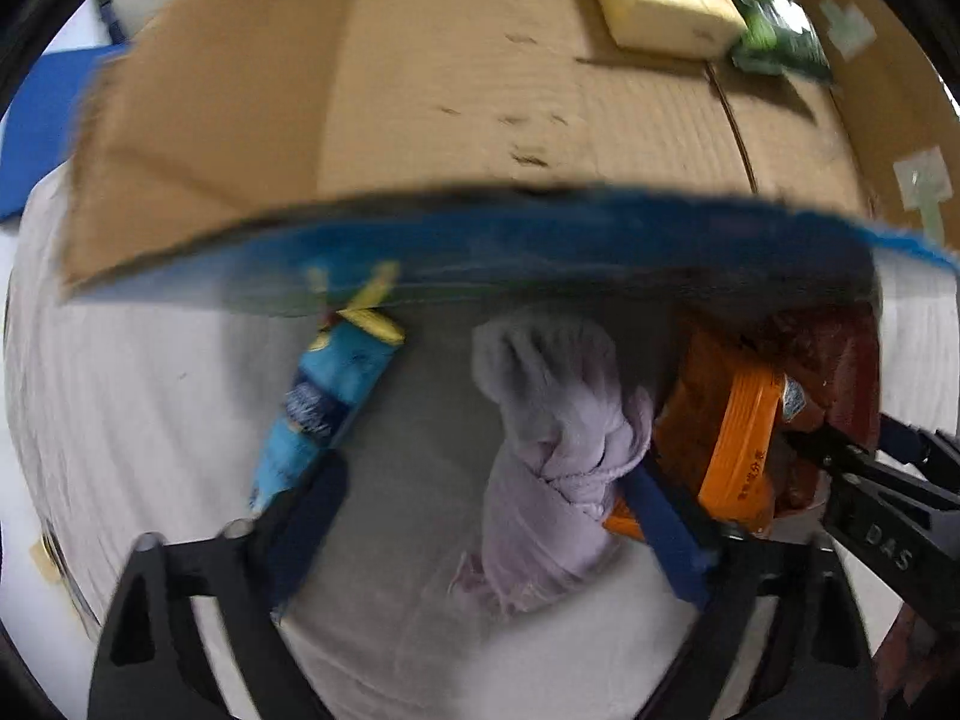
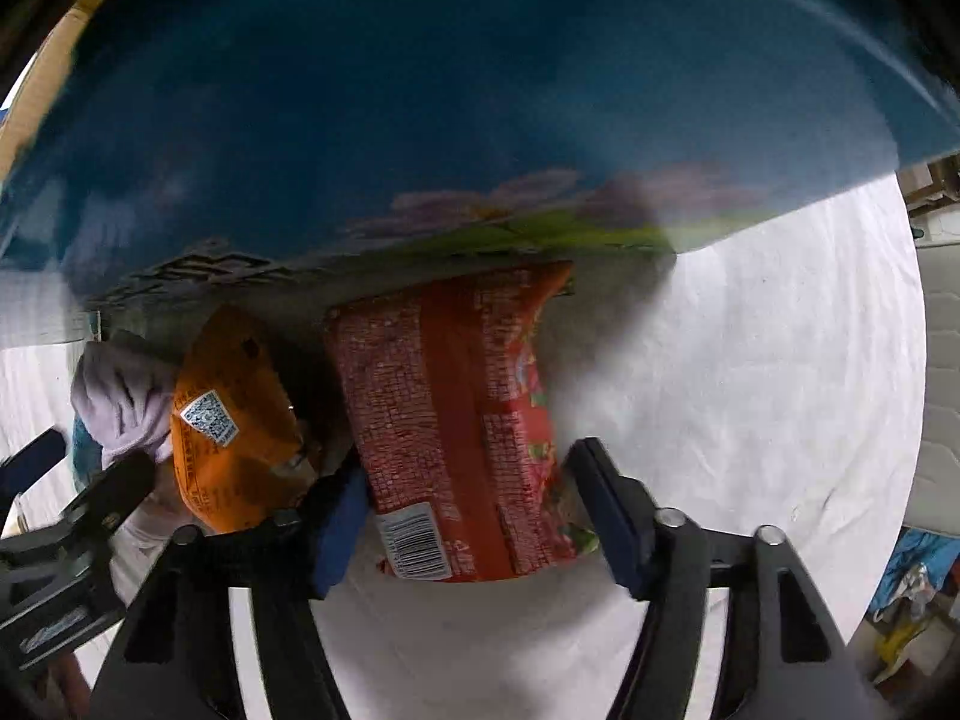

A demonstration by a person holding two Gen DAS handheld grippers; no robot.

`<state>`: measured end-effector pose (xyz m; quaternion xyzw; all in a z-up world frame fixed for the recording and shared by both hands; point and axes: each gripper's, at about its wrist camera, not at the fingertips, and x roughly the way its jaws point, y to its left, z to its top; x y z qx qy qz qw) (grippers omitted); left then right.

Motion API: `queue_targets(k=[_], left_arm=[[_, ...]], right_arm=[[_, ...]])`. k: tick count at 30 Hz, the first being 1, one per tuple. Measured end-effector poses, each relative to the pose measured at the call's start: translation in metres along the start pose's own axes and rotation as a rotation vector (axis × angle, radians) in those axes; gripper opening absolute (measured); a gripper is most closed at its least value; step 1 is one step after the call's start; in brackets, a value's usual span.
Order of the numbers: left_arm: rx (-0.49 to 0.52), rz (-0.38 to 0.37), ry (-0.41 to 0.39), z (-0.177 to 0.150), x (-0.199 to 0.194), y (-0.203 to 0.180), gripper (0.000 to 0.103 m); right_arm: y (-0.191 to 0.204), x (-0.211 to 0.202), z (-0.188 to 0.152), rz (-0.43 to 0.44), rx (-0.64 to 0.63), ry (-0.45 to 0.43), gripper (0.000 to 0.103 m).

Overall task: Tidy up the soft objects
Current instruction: 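Grasp the lilac cloth with left tool while right tool grasps red bag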

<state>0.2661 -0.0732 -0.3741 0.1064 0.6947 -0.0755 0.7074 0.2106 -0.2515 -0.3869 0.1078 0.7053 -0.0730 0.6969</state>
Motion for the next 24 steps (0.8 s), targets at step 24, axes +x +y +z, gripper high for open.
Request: queue_targets(k=[24], left_arm=[[-0.148,-0.127,0.050,-0.042,-0.016,0.003,0.065]], right_arm=[[-0.022,0.007,-0.080,0.010,-0.011,0.175,0.056]])
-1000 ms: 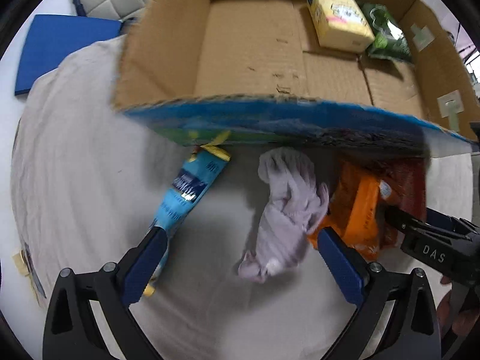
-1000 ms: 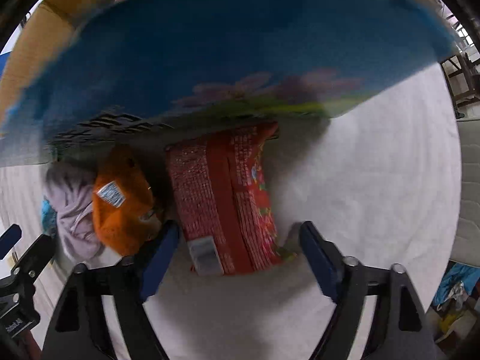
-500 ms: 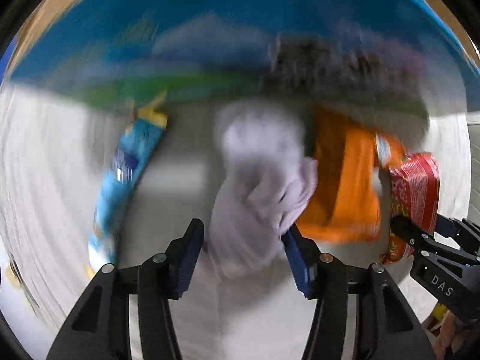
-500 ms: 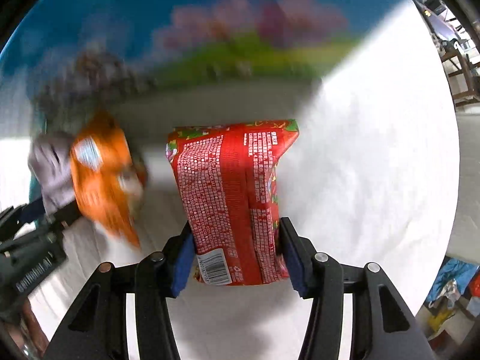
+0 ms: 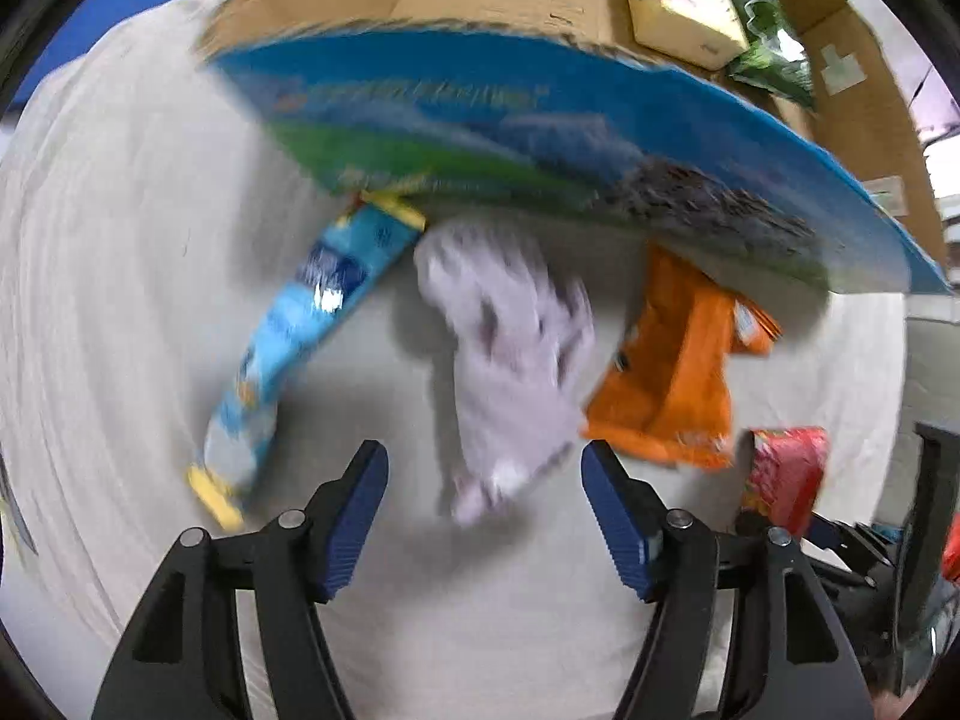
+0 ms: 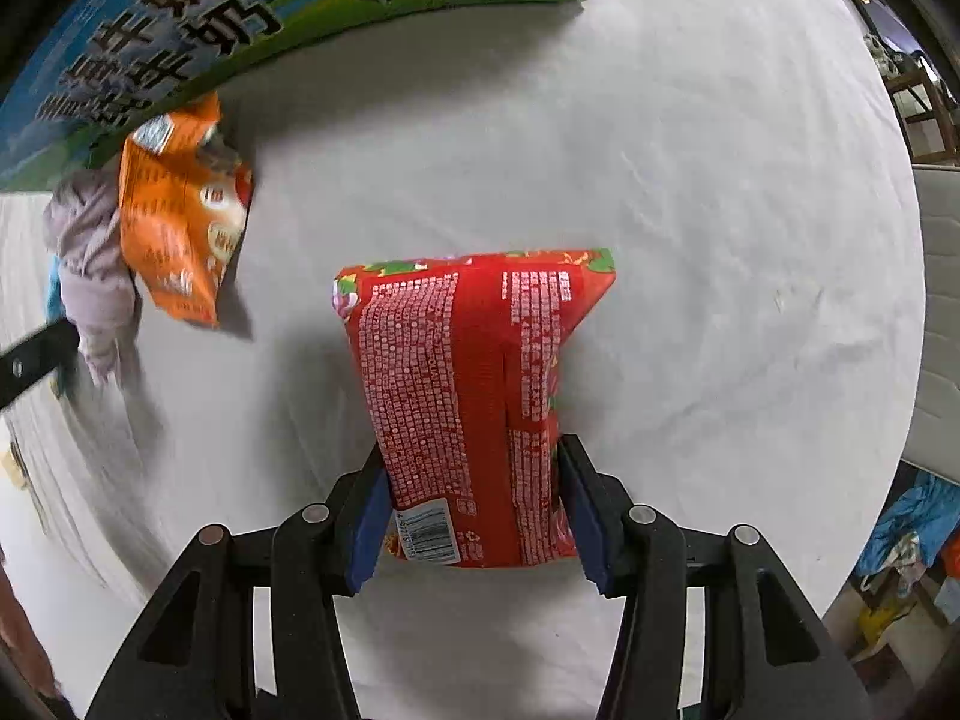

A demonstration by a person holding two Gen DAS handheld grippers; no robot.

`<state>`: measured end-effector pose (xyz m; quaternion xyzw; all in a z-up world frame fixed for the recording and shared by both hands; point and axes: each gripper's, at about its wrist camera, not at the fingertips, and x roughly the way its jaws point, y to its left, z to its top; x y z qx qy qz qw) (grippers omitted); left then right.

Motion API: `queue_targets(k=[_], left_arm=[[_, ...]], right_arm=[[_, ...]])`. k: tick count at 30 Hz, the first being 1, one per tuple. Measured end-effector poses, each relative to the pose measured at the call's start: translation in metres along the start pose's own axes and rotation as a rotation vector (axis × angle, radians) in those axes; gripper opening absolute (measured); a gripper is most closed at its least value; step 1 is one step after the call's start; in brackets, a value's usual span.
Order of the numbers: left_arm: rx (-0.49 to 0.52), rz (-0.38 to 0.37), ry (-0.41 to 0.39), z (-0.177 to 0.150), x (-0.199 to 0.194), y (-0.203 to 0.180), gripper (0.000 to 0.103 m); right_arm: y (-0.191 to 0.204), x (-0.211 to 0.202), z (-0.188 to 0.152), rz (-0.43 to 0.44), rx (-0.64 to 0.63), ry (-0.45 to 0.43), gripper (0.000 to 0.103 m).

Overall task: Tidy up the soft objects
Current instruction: 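Grasp the lilac cloth with left tool while right tool grasps red bag, then carry cloth and red bag into the box and release both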

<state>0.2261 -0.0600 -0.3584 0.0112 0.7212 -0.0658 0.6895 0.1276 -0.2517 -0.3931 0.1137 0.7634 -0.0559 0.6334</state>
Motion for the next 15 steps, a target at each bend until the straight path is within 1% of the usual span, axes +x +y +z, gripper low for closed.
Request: queue_targets(k=[1,2,3,4,5,6,7,8,10,13,15], left_arm=[[0.006,0.010,0.012,0.008,0.006,-0.002,0.065],[0.013,0.004,0.027,0.013,0.012,-0.006,0.068],[0.016,-0.014,0.045,0.017,0.020,-0.010,0.068],[0.016,-0.026,0.062,0.020,0.028,-0.013,0.068],[0.016,-0.019,0.062,0.023,0.033,-0.017,0.068],[0.016,-0.005,0.043,0.025,0.034,-0.020,0.068],[0.021,0.005,0.029,0.027,0.034,-0.020,0.064],[0.026,0.004,0.025,0.028,0.036,-0.022,0.053],[0.032,-0.025,0.031,0.021,0.036,-0.029,0.039],[0.059,0.011,0.022,0.003,0.031,-0.031,0.039],[0.068,0.037,0.025,-0.019,0.033,-0.036,0.038]], right_arm=[[-0.003,0.003,0.004,-0.001,0.006,0.004,0.057],[-0.002,0.003,0.006,-0.004,0.012,0.005,0.059],[-0.015,0.001,0.013,-0.009,0.010,0.003,0.059],[-0.012,0.000,0.016,-0.020,0.007,0.002,0.060],[-0.005,-0.003,0.025,-0.027,0.006,0.005,0.060],[-0.001,-0.005,0.029,-0.037,0.005,0.008,0.060],[0.001,-0.007,0.032,-0.043,0.007,0.009,0.060],[0.003,-0.008,0.034,-0.047,0.009,0.007,0.057],[0.004,-0.006,0.036,-0.053,0.007,0.001,0.054],[0.007,-0.008,0.030,-0.049,-0.006,-0.003,0.052],[0.009,-0.004,0.023,-0.052,-0.020,0.001,0.051]])
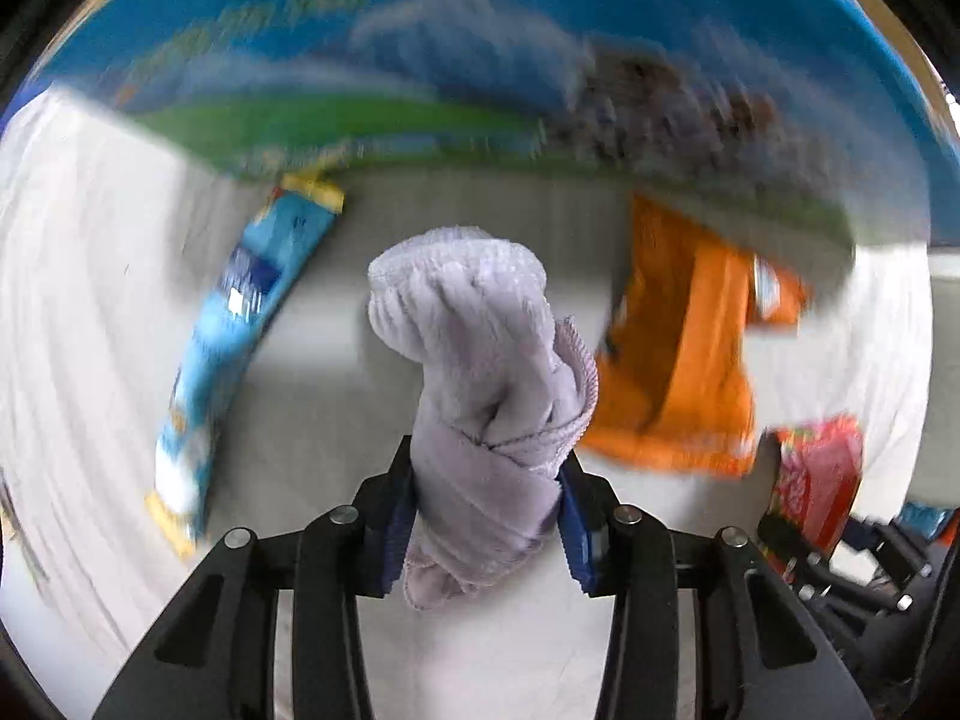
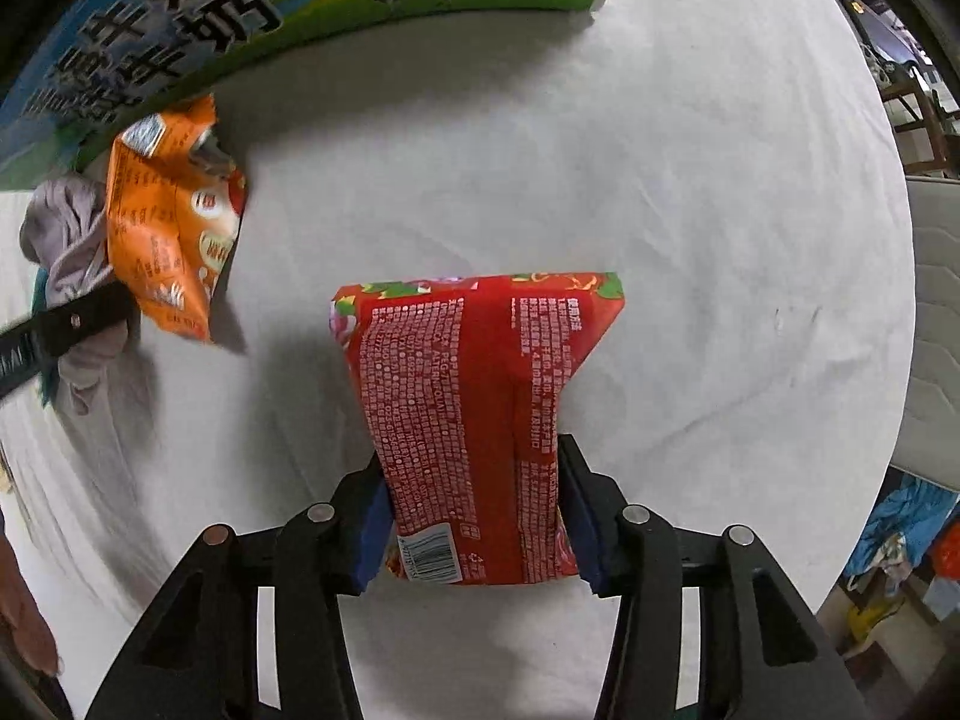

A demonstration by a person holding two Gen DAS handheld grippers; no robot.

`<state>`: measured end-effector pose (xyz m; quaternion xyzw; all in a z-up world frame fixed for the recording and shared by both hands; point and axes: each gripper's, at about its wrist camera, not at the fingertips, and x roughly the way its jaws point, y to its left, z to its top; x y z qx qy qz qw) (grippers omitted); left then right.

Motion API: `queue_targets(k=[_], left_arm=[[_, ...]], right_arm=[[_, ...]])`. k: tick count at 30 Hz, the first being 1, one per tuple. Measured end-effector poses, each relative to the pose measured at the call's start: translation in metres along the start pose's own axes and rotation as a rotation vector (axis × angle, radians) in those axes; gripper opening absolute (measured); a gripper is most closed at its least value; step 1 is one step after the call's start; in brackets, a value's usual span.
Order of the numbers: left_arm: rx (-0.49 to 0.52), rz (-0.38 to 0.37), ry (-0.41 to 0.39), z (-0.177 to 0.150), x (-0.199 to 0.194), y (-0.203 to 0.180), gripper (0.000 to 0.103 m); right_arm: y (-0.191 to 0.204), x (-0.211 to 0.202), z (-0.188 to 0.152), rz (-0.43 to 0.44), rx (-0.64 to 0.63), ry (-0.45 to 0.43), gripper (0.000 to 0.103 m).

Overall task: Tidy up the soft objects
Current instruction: 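Carry cloth and red bag into the box and release both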

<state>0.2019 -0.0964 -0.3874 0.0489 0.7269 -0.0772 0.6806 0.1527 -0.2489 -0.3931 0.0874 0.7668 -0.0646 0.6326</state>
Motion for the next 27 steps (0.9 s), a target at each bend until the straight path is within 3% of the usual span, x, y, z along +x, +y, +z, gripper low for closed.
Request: queue_targets(k=[7,17,21,27], left_arm=[[-0.016,0.022,0.002,-0.062,0.004,-0.022,0.038],[-0.034,0.025,0.014,-0.097,0.031,-0.035,0.038],[-0.027,0.004,-0.023,-0.075,0.012,-0.015,0.038],[0.000,-0.027,-0.121,-0.086,-0.050,-0.026,0.038]], right_arm=[[0.009,-0.001,-0.022,0.016,-0.040,0.033,0.050],[0.027,-0.004,-0.028,-0.044,-0.085,0.035,0.050],[0.028,-0.017,-0.034,-0.011,-0.083,0.020,0.049],[0.023,-0.074,-0.040,0.042,-0.114,-0.064,0.048]])
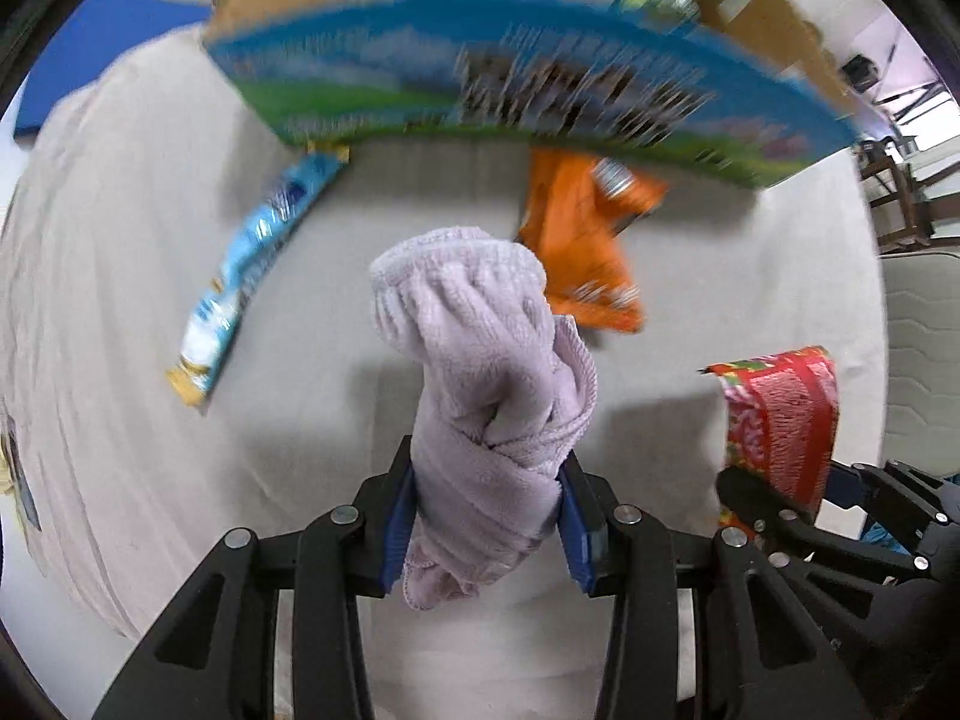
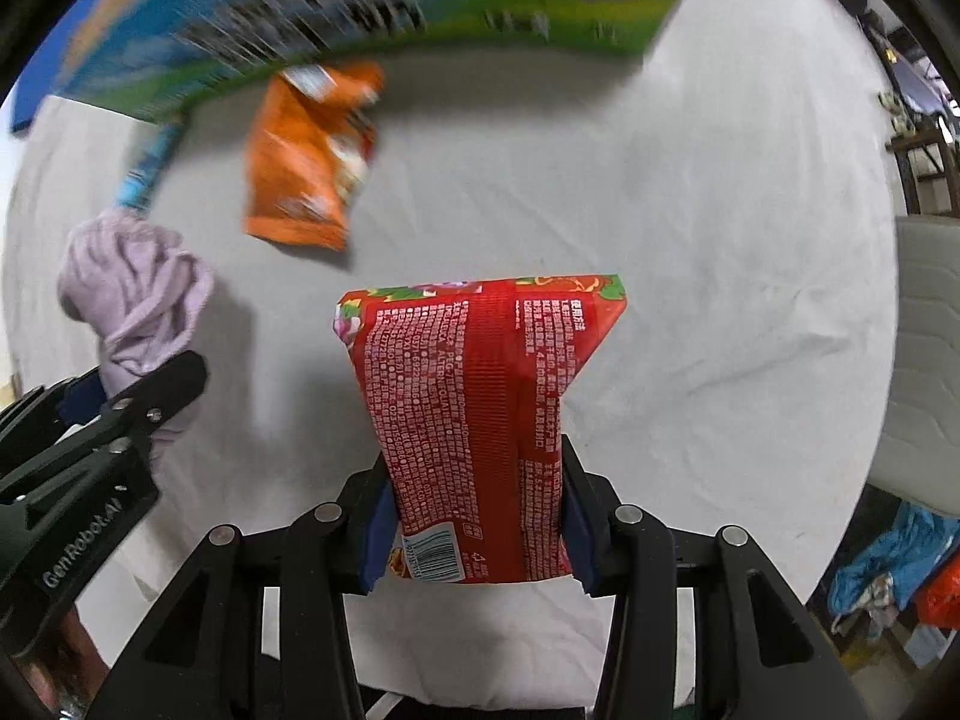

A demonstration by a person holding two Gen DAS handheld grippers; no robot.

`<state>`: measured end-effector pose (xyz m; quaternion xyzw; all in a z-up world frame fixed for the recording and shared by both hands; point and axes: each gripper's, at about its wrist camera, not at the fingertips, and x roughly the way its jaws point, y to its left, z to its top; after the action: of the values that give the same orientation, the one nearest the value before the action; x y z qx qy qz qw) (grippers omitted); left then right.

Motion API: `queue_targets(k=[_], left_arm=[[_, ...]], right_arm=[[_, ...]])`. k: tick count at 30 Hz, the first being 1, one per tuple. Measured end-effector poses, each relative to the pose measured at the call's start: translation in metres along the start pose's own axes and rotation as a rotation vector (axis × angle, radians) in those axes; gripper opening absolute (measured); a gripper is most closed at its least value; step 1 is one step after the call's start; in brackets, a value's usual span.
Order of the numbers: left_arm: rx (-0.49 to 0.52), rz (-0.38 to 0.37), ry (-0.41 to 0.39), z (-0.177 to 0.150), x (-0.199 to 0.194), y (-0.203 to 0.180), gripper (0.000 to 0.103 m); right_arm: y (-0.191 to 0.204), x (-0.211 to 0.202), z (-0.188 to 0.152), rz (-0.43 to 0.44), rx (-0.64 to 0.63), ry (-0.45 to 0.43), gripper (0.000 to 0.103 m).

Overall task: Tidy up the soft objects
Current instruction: 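Carry cloth and red bag into the box and release both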

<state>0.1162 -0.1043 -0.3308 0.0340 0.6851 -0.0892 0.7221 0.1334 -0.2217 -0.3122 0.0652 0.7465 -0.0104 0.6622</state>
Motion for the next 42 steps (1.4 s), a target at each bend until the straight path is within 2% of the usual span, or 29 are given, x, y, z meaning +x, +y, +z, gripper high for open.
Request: queue_targets(k=[5,8,12,16,20,24,29,34,36,42], left_arm=[[0.010,-0.024,-0.073,-0.002,-0.053,-0.005,0.038],[0.012,-0.040,-0.114,0.010,-0.099,0.014,0.038],[0.012,-0.069,-0.155,0.021,-0.125,0.018,0.038],[0.017,-0.105,-0.188,0.053,-0.147,0.013,0.038],[0.035,-0.129,-0.227,0.090,-0.171,0.019,0.038],[0.049,-0.117,-0.283,0.146,-0.180,0.021,0.038],[0.071,-0.073,-0.264,0.206,-0.168,0.026,0.038],[0.052,-0.055,-0.173,0.265,-0.124,0.036,0.038],[0.046,-0.048,-0.136,0.282,-0.106,0.040,0.038],[0.018,-0.030,-0.024,0.329,-0.050,0.053,0.038]], right_arm=[[0.002,-0.062,-0.004,0.026,-0.022,-0.089,0.048],[-0.002,-0.086,-0.009,0.038,-0.027,-0.130,0.048],[-0.007,-0.125,-0.014,0.057,-0.025,-0.185,0.048],[-0.012,-0.143,-0.006,0.101,-0.013,-0.221,0.048],[-0.013,-0.170,0.025,0.145,-0.003,-0.263,0.048],[-0.018,-0.195,0.065,0.129,-0.002,-0.307,0.048],[-0.016,-0.193,0.126,0.074,0.002,-0.300,0.048],[-0.019,-0.157,0.180,0.032,0.025,-0.212,0.048],[-0.024,-0.129,0.200,0.025,0.035,-0.166,0.048],[-0.028,-0.076,0.226,-0.010,0.064,-0.082,0.048]])
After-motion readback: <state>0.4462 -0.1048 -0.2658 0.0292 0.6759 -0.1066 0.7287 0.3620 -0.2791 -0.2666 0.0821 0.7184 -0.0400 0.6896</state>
